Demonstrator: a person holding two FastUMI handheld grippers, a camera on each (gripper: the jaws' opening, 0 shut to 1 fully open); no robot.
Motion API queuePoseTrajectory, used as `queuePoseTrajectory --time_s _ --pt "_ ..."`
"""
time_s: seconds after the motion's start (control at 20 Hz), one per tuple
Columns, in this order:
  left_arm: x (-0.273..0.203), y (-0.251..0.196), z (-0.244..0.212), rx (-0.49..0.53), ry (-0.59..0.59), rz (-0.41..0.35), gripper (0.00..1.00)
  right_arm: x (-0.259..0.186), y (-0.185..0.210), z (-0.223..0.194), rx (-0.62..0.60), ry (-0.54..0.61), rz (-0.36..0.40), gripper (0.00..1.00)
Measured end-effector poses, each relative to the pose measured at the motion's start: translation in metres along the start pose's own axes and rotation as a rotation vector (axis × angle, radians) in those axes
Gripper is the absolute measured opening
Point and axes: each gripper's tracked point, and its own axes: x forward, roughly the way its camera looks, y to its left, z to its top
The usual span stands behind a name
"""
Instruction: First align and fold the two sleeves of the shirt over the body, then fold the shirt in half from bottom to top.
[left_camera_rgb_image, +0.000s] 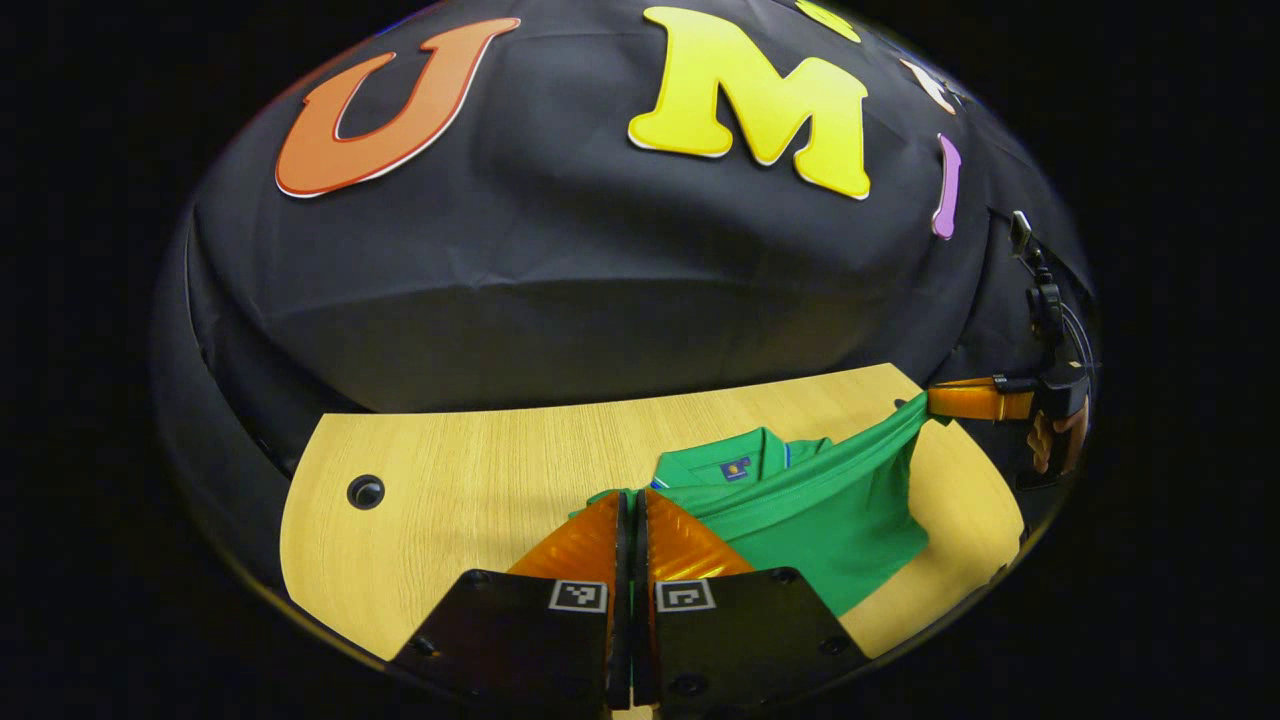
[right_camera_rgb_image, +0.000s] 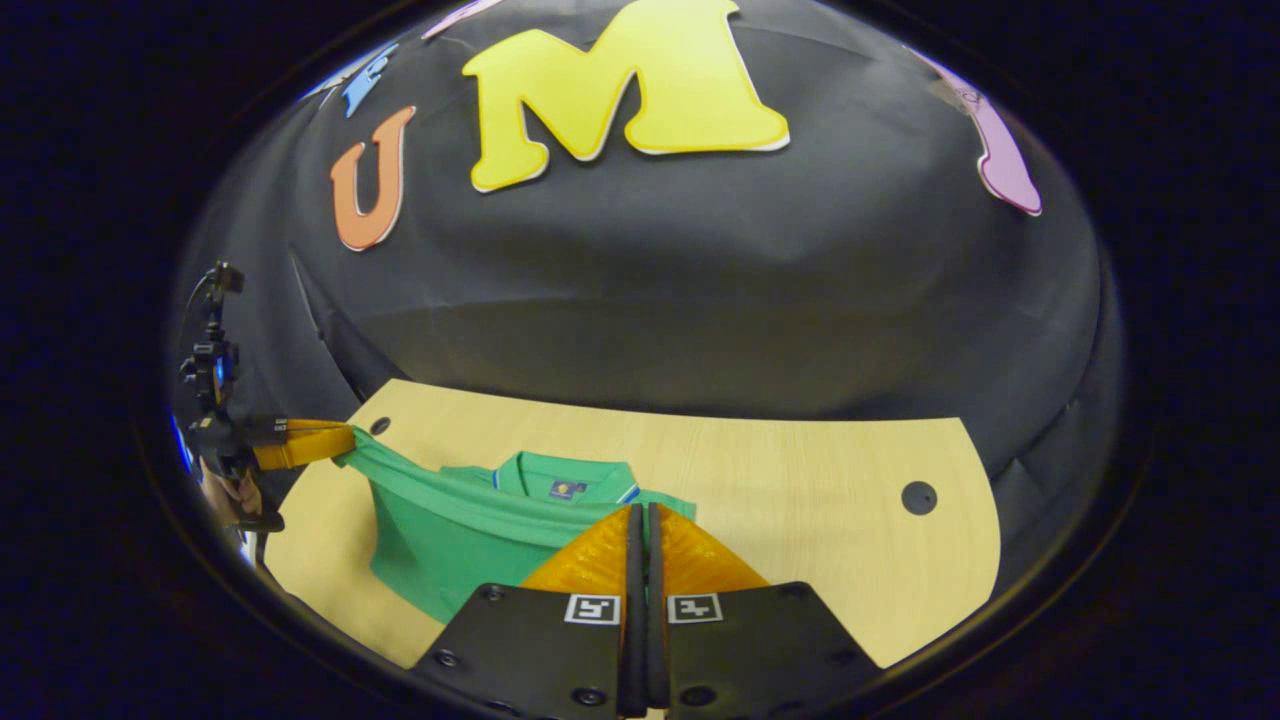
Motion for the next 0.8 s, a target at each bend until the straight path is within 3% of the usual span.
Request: queuePoseTrajectory --time_s 0.3,0.55,0.65,0.7,0.75,0.8 --pt "0.059 0.004 -0.027 -0.046 0.011 0.033 0.05 0.058 -0.017 -0.019 -0.018 0.016 -0.039 0.0" --pt "0.084 0.012 -0.028 -0.033 -0.026 0.082 0.06 0.085 -0.014 -0.027 -0.073 0.009 -0.064 0.03" --pt "0.088 0.01 -0.027 -0.037 -0.042 0.079 0.11 0.091 -0.014 -0.034 -0.112 0.01 -0.101 0.06" --pt "0.087 0.012 -0.028 -0.036 -0.038 0.095 0.32 0.094 -0.013 -0.036 -0.106 0.007 -0.106 0.05" --pt "0.087 0.015 -0.032 -0.029 -0.022 0.118 0.54 0.093 -0.012 -0.036 -0.092 0.008 -0.112 0.14" --pt "0.084 0.016 -0.034 -0.027 -0.012 0.138 0.75 0.091 -0.01 -0.036 -0.076 -0.002 -0.121 0.14"
